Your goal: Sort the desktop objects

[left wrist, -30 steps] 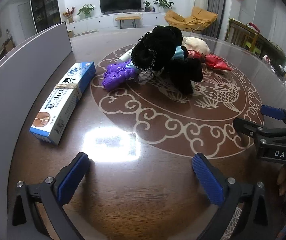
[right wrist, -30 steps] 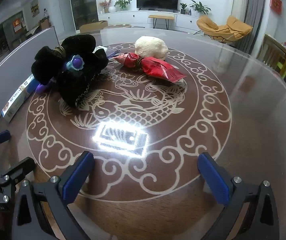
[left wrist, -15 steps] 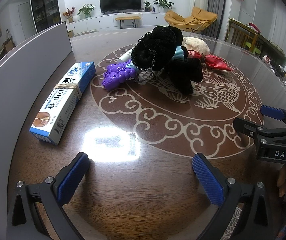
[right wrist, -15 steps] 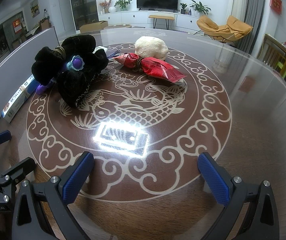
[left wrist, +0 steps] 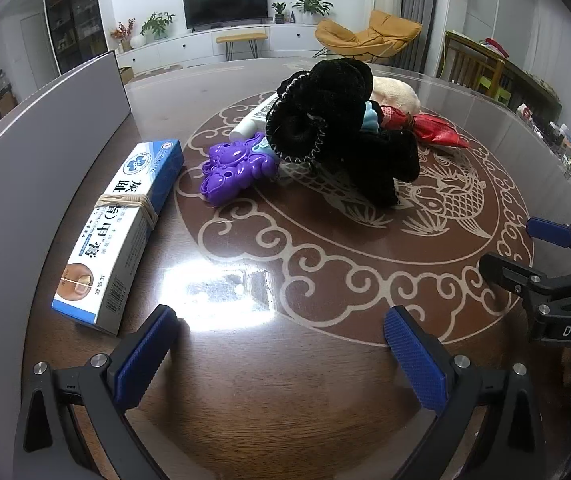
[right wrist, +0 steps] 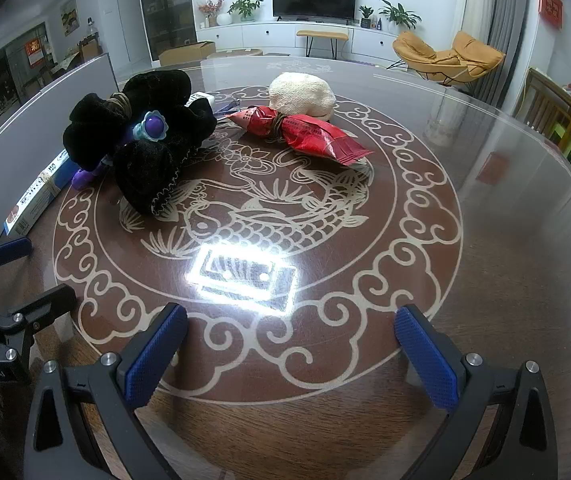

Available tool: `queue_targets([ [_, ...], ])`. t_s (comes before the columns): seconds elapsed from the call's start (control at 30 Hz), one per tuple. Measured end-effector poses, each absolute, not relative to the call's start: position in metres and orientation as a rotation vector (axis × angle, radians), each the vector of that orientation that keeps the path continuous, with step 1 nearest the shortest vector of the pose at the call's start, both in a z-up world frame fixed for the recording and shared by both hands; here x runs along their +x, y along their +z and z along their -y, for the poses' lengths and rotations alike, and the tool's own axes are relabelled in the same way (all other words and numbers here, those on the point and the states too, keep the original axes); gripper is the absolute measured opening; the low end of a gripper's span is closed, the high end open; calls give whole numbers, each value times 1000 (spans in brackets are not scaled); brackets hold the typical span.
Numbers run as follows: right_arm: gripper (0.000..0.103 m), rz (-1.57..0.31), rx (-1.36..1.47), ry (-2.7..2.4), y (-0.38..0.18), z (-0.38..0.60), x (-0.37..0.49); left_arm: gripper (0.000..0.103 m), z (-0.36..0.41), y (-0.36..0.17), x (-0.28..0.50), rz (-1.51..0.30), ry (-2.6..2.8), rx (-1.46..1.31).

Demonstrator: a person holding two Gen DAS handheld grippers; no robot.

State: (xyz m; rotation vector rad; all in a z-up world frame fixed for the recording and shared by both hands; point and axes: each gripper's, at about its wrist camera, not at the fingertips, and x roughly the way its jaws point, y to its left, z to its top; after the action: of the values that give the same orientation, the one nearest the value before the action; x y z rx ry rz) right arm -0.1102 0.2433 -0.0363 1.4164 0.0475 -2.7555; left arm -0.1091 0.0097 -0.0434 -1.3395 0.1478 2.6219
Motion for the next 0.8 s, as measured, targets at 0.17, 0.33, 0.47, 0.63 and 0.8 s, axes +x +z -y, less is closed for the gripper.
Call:
queue_targets([
  [0.17,103,-48,1416,-2756,-36,-243,-110,103,-10,-43,-109,-147,2622,-1340],
  [0.33,103,-48,1416,-2755,-36,-243,-110,103,-10,-44,-109,-147,2622,-1340],
  [0.47,103,-48,1416,-2755,-36,-243,-110,103,-9,-44,-109,-147,2622,-1339],
  [0.63,103,-48,1417,-2755,-36,-244,-110,103,-9,-44,-108,-147,2622,-1339],
  [0.8,103,-49,1416,-2755,-35,-243,-109,103,-9,-44,-108,-147,2622,-1339],
])
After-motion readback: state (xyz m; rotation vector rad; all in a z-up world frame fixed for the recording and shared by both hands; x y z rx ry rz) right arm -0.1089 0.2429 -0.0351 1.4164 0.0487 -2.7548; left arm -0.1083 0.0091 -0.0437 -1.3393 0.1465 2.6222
